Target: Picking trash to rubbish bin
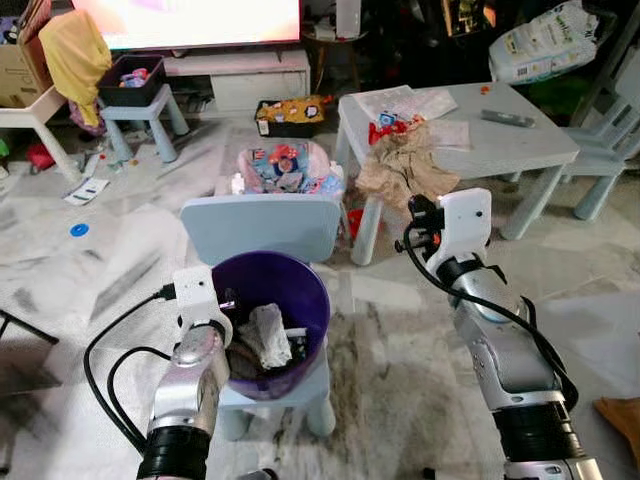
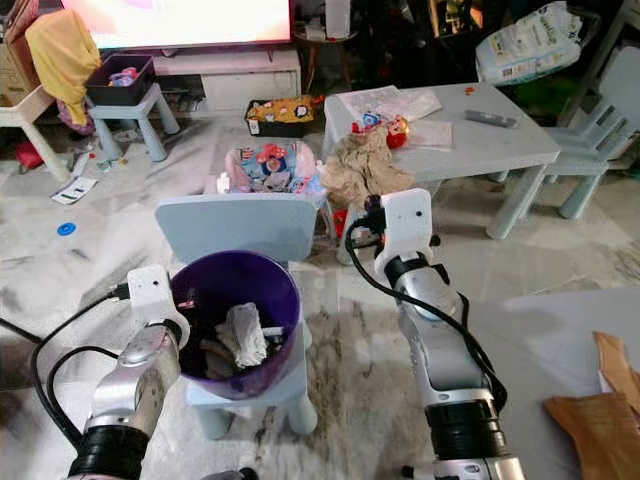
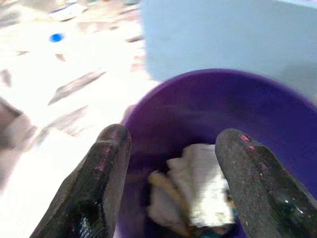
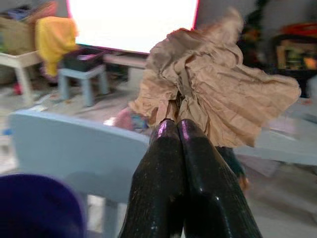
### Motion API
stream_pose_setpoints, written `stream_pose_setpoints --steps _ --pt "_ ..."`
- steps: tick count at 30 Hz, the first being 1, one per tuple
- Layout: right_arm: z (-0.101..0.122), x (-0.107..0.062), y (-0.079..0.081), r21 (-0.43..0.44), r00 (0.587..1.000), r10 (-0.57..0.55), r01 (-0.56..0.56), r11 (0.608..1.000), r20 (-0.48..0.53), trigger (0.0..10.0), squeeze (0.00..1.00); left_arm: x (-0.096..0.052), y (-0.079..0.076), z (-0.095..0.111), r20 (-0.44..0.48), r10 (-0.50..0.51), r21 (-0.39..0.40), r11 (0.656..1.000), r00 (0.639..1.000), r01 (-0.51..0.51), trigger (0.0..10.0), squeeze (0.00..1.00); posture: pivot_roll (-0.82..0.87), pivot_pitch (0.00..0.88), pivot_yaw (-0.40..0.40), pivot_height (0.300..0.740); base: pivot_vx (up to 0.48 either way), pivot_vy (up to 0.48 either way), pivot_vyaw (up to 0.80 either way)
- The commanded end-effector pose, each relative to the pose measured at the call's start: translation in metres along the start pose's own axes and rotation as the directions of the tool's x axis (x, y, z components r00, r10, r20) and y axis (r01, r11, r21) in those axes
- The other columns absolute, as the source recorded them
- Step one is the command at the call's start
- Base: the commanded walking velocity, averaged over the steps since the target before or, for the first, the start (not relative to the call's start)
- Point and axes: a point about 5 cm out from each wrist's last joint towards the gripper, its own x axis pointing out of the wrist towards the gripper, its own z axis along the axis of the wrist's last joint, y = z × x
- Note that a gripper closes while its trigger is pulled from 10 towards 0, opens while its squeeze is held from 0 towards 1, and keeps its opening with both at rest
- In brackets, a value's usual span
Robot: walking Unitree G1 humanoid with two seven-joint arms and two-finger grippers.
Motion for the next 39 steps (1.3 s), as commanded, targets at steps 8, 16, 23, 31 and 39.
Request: stream_pose_setpoints --steps 8,16,23,31,39 --pt "0.001 0.009 0.010 0.021 1.000 0.021 -0.022 1.000 0.018 0.0 0.00 -0.022 0.006 -0.006 0.008 0.026 -0.013 1.000 1.000 -0.026 10.0 0.00 0.12 0.096 -0.005 0.740 0.000 0.000 0.80" --pt "0.001 0.011 0.013 0.033 1.000 0.014 -0.015 0.999 0.026 0.0 0.00 -0.024 -0.001 0.000 0.017 -0.024 -0.026 0.999 1.000 0.024 10.0 0.00 0.12 0.092 0.008 0.740 0.000 0.000 0.80" --pt "-0.001 0.011 0.013 0.042 0.999 0.003 -0.004 0.999 0.032 0.0 0.00 -0.026 -0.010 0.005 0.018 -0.067 -0.020 0.998 0.998 0.067 10.0 0.00 0.12 0.088 0.017 0.740 0.000 0.000 0.69" --pt "-0.005 0.011 0.013 0.059 1.000 -0.002 0.000 0.998 0.022 0.0 0.00 -0.024 -0.015 0.009 0.015 -0.113 -0.013 0.994 0.993 0.113 10.0 0.00 0.12 0.091 0.014 0.740 0.000 0.000 0.00" --pt "-0.041 0.013 0.027 0.027 0.990 0.069 -0.066 0.997 -0.121 0.0 0.00 -0.033 -0.031 -0.003 -0.039 -0.223 0.014 0.975 0.974 0.223 10.0 0.00 0.13 0.093 0.016 0.740 0.000 0.000 0.00"
